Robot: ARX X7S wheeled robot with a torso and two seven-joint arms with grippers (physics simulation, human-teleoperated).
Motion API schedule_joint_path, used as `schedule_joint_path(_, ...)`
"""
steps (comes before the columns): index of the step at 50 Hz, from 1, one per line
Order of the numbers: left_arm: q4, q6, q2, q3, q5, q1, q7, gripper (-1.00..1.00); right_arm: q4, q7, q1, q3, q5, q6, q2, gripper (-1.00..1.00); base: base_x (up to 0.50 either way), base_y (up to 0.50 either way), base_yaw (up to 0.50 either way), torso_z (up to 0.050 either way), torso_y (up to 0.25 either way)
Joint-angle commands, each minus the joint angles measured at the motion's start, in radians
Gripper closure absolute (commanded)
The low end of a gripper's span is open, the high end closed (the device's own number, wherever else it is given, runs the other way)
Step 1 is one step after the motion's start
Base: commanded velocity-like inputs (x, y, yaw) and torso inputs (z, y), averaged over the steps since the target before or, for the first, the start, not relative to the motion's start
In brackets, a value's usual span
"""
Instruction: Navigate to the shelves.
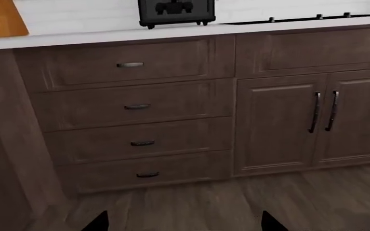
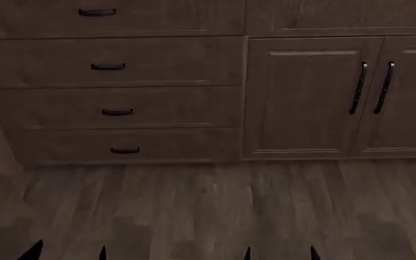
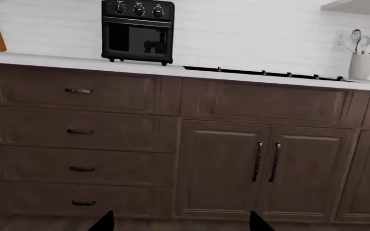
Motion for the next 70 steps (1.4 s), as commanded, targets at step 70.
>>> schedule_joint_path(70, -0.019, 0.065, 0.003, -0.008, -0.019, -0.002, 0.015, -1.0, 0.012, -0.026, -0.001, 0.0, 0.023, -0.024, -0.003, -1.0, -0.09, -0.41, 0.0, 0.0, 0.0)
